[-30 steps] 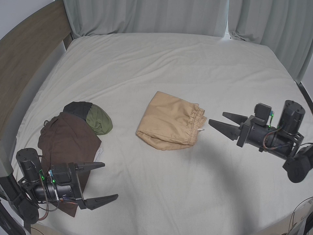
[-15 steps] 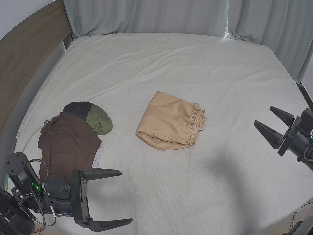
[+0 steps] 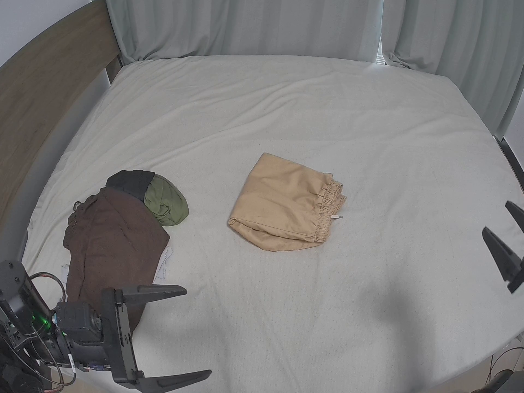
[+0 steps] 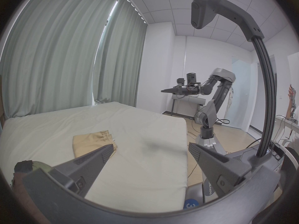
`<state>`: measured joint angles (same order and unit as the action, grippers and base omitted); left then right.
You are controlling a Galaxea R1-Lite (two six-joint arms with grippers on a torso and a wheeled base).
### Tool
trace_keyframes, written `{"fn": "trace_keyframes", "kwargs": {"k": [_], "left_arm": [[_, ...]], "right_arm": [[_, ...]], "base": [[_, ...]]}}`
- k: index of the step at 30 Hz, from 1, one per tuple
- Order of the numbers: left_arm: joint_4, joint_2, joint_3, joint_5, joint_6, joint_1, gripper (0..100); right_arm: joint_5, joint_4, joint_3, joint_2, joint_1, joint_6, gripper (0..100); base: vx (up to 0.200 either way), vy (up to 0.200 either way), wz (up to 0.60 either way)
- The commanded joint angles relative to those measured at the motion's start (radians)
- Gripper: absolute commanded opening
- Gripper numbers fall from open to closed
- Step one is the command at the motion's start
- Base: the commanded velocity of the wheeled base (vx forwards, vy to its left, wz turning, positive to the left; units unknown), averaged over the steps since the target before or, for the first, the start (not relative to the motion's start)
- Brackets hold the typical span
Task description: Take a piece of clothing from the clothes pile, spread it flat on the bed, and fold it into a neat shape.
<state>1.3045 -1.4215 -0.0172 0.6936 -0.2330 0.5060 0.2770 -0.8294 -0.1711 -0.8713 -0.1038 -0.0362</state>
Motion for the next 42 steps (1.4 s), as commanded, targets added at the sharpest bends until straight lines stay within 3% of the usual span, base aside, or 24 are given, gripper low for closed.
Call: {"fn": "trace_keyframes", "kwargs": {"k": [1, 5, 8, 10, 15, 18, 19, 21, 24, 27, 30, 33, 36, 38, 40, 42], "left_arm": [[-0.113, 0.185, 0.017, -0.097, -0.011, -0.003, 100], [-0.177, 0.289, 0.017, -0.123, 0.001, -0.003, 100], [-0.366, 0.504, 0.017, -0.129, 0.024, -0.021, 100], [-0.484, 0.608, 0.017, -0.131, 0.037, -0.050, 100], [-0.812, 0.863, 0.013, -0.134, 0.043, -0.110, 100], [-0.907, 0.951, 0.008, -0.143, 0.044, -0.152, 100], [-0.979, 1.049, 0.005, -0.154, 0.058, -0.207, 100], [-1.018, 1.112, 0.005, -0.166, 0.086, -0.238, 100], [-1.130, 1.267, 0.011, -0.197, 0.165, -0.317, 100], [-1.200, 1.337, 0.016, -0.209, 0.187, -0.369, 100], [-1.212, 1.331, 0.016, -0.284, 0.192, -0.374, 100], [-1.231, 1.333, 0.017, -0.398, 0.195, -0.420, 100], [-1.231, 1.379, 0.017, -0.408, 0.198, -0.509, 100], [-1.232, 1.400, 0.017, -0.430, 0.178, -0.524, 100], [-1.232, 1.395, 0.017, -0.497, 0.175, -0.520, 100], [-1.234, 1.395, 0.017, -0.612, 0.187, -0.520, 100]], "right_arm": [[0.001, 0.180, 0.102, 0.333, 0.019, 0.012, 100], [-0.001, 0.368, 0.122, 0.514, 0.023, 0.044, 100], [-0.004, 0.624, 0.120, 0.741, 0.041, 0.047, 100], [-0.001, 0.704, 0.120, 0.807, 0.044, 0.052, 100], [0.001, 0.693, 0.137, 0.796, 0.044, 0.062, 100], [-0.007, 0.708, 0.171, 0.795, 0.046, 0.055, 100], [-0.048, 0.768, 0.171, 0.815, 0.073, 0.029, 100], [-0.079, 0.806, 0.163, 0.865, 0.105, 0.039, 100], [-0.133, 0.782, 0.170, 0.859, 0.107, 0.055, 100], [-0.202, 0.785, 0.170, 0.861, 0.107, 0.058, 100], [-0.306, 0.812, 0.170, 0.861, 0.107, 0.062, 100], [-0.302, 0.826, 0.170, 0.859, 0.107, 0.070, 100], [-0.297, 0.831, 0.170, 0.859, 0.107, 0.061, 100], [-0.292, 0.831, 0.170, 0.859, 0.107, 0.052, 100], [-0.274, 0.831, 0.170, 0.859, 0.108, 0.025, 100], [-0.251, 0.832, 0.170, 0.859, 0.108, 0.022, 100]], "base": [[0.000, 0.000, 0.00], [0.000, 0.000, 0.00], [0.000, 0.000, 0.00], [0.000, 0.000, 0.00], [0.000, 0.000, 0.00], [0.000, 0.000, 0.00], [0.000, 0.000, 0.00], [0.000, 0.000, 0.00], [0.000, 0.000, 0.00], [0.000, 0.000, 0.00], [0.000, 0.000, 0.00], [0.000, 0.000, 0.00], [0.000, 0.000, 0.00], [0.000, 0.000, 0.00], [0.000, 0.000, 0.00], [0.000, 0.000, 0.00]]}}
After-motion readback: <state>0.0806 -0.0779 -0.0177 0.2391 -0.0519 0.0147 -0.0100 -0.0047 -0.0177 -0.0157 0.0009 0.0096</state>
